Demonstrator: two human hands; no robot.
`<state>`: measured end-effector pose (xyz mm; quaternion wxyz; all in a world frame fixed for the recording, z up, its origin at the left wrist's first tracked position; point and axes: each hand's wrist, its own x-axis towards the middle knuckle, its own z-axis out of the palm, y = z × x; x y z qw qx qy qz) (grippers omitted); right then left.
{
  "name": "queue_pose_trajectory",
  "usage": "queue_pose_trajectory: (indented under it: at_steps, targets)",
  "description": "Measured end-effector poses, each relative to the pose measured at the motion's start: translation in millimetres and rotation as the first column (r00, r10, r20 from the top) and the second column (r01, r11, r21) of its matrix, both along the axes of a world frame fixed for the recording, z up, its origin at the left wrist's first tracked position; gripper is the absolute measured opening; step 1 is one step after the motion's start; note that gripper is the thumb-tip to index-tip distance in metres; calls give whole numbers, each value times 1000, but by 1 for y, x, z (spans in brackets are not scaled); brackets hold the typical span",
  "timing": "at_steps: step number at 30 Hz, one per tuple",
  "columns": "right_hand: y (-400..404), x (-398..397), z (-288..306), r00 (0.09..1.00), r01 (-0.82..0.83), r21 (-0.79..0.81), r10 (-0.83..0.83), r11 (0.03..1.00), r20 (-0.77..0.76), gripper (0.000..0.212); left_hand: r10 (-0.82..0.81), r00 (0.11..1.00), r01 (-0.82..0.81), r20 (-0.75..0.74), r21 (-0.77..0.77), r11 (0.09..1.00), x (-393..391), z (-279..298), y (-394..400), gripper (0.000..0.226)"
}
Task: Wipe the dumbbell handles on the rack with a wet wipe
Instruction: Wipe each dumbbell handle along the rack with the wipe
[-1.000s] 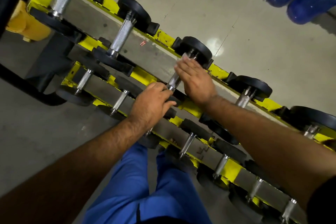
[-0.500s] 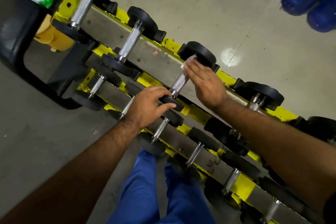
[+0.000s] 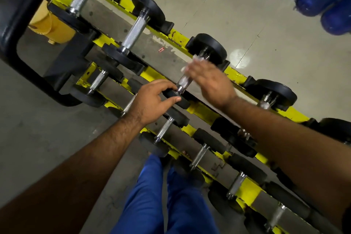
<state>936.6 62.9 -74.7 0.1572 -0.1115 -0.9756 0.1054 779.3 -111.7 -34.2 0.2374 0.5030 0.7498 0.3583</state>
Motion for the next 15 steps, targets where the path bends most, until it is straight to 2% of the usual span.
queue_pose_trajectory:
  at_steps: [1,2,3,6,7,10,11,14,15]
  targets:
    - [3,-2,3,992,123,-32,-122,992,12,48,21,1000,-21,12,-3,1000,0,-1,0,30]
    - [-4,-4,2,984,175,-47,-173,984,36,47,45,999,-44,21,-15,999,2,-2,-1,33]
    - [-18,-5,-2,991,127,-51,-125,991,48,44,73,997,-72,33,-29,997,3,-4,-1,37]
    - [-29,5,-7,970,-210,-31,212,977,122,44,127,991,-124,41,-51,991,5,-10,-2,45]
    - [-19,7,-2,966,-222,-19,222,975,132,44,131,991,-129,39,-60,990,6,-12,-2,44]
    - [-2,3,8,997,38,-3,-38,999,74,48,141,989,-137,41,-82,987,5,-12,-1,38]
    - [-10,-1,8,996,56,5,-56,998,66,48,151,988,-146,46,-86,985,4,-12,-1,36]
    - [-30,1,3,964,-230,6,227,973,141,43,143,987,-136,69,-93,986,1,-9,-2,29]
    - [-26,1,7,951,-258,3,254,966,176,43,132,988,-125,77,-94,988,0,-9,-3,28]
